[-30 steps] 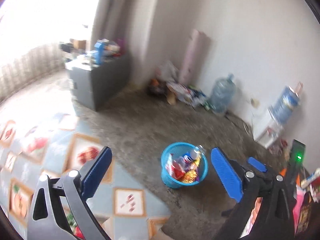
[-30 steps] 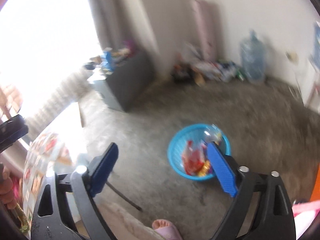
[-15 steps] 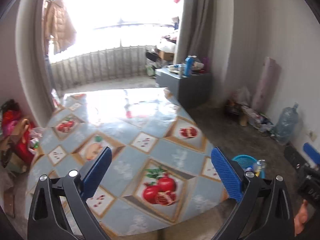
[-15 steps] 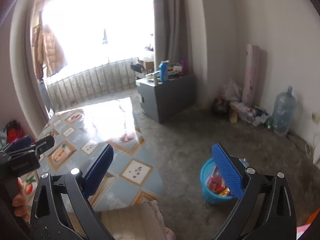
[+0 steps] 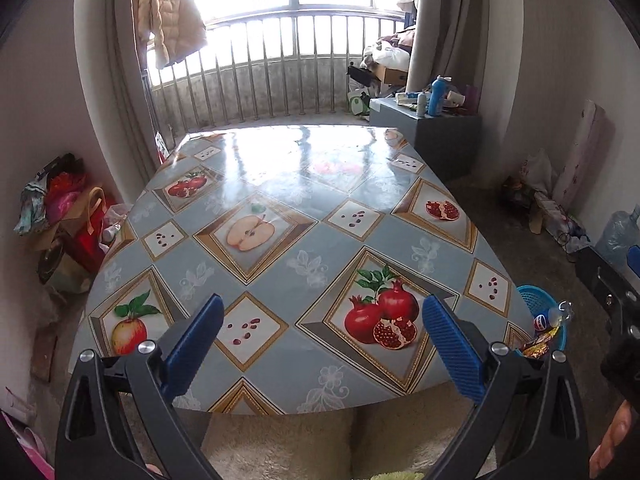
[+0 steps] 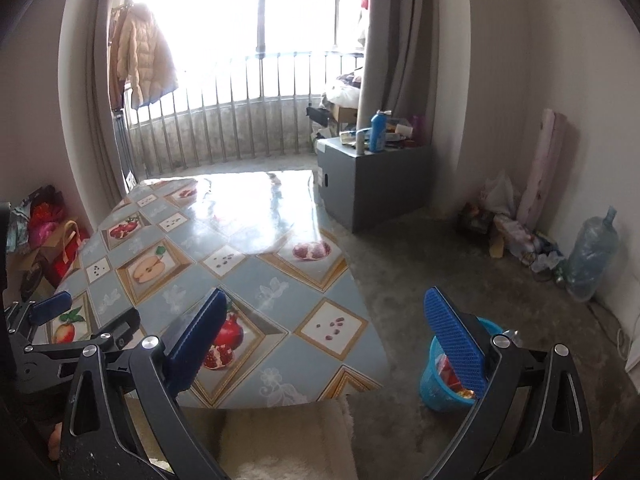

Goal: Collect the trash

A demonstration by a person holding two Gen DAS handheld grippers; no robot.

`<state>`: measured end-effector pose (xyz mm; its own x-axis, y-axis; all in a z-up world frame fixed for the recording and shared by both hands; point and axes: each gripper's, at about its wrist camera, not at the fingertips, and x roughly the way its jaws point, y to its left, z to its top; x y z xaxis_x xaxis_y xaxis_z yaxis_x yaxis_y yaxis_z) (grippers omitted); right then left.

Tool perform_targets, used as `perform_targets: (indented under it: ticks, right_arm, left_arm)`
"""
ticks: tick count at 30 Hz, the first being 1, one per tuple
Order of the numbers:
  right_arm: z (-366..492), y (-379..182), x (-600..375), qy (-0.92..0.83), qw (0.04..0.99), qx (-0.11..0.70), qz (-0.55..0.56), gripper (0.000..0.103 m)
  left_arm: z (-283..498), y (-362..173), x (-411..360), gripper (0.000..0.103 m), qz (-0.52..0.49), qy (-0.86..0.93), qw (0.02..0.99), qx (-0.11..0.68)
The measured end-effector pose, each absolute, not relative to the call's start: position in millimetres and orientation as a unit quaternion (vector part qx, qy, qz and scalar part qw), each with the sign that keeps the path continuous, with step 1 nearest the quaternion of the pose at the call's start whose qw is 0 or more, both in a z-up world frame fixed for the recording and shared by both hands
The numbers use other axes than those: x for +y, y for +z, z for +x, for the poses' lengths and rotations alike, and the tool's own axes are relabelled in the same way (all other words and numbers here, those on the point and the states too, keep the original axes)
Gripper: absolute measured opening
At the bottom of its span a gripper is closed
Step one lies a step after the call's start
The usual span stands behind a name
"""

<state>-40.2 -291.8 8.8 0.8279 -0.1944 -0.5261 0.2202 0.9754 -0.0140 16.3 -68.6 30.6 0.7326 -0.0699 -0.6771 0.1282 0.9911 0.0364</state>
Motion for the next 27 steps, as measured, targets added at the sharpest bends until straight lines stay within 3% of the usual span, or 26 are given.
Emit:
perform_targets:
  ticks: [17,27]
  right_arm:
    - [-62,-66,-291,-0.123,0.899,0.419,-0.008,0.095]
    - [-53,-75,-309,-0.149,0.882,0.448,-0.006,0.095]
  left_arm:
    - [18,-2,-78,0.097,0.066,-0.016,0.908,0.414]
    - [28,-10,-82,0.097,0.075,-0.015,0.901,0.426]
